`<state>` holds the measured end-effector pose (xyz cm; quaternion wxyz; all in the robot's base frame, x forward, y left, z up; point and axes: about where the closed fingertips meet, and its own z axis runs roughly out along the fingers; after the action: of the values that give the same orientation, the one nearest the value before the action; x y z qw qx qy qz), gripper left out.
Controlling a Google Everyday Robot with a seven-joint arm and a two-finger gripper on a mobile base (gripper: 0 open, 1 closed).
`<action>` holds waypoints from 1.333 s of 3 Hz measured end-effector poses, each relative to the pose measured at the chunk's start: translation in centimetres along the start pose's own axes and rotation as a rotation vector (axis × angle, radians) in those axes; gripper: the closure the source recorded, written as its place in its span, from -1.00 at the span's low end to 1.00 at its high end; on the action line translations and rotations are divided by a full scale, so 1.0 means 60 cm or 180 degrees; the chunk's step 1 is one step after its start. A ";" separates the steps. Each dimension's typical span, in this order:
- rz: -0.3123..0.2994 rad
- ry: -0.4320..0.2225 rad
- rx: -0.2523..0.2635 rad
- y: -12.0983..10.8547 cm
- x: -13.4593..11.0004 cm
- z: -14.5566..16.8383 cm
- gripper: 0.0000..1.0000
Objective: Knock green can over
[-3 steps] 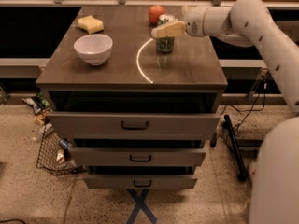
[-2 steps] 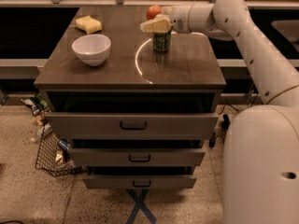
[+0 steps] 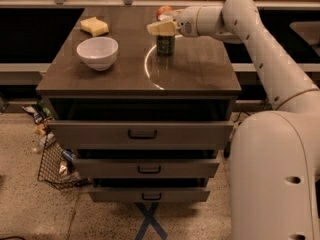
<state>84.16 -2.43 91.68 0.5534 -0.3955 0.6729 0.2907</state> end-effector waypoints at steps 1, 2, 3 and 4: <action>-0.0007 0.0001 -0.0025 0.002 0.003 -0.002 -0.67; -0.0043 0.0003 -0.0157 0.013 0.022 -0.011 -1.00; -0.0043 -0.0005 -0.0298 0.024 0.035 -0.004 -1.00; -0.0083 -0.0069 -0.0348 0.028 0.032 0.002 -0.66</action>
Offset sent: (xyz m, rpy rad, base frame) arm -0.0233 -0.0188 -0.0215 -0.0097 -0.0060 0.0933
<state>82.65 -1.88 89.73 0.5419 -0.4308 0.6448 0.3240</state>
